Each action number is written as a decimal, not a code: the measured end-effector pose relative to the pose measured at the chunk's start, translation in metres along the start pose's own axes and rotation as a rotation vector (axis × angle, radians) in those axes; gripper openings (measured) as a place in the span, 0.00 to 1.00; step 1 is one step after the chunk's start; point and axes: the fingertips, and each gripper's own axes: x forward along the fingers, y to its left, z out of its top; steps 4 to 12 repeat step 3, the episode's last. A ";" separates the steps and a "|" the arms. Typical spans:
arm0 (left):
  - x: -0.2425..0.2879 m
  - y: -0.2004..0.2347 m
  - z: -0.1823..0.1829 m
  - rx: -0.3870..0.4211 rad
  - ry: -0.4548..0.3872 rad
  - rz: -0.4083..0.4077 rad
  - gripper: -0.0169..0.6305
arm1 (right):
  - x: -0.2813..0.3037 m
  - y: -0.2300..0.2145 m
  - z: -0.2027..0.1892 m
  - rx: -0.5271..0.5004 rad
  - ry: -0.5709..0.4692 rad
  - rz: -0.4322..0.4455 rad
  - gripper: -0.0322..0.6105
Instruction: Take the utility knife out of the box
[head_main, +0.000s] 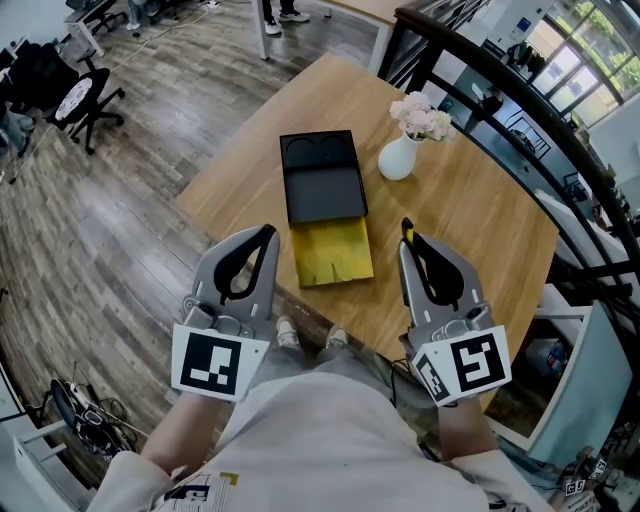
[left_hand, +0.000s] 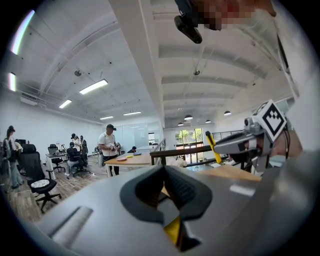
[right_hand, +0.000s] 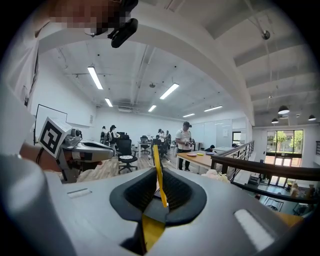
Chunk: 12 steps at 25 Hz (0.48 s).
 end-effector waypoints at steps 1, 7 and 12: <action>0.000 0.000 0.000 -0.002 0.000 0.001 0.03 | 0.000 0.000 0.000 -0.001 0.001 0.002 0.11; -0.001 0.000 0.000 -0.011 -0.001 0.007 0.03 | 0.002 0.000 0.000 -0.004 0.004 0.009 0.11; -0.001 0.000 0.000 -0.011 -0.001 0.007 0.03 | 0.002 0.000 0.000 -0.004 0.004 0.009 0.11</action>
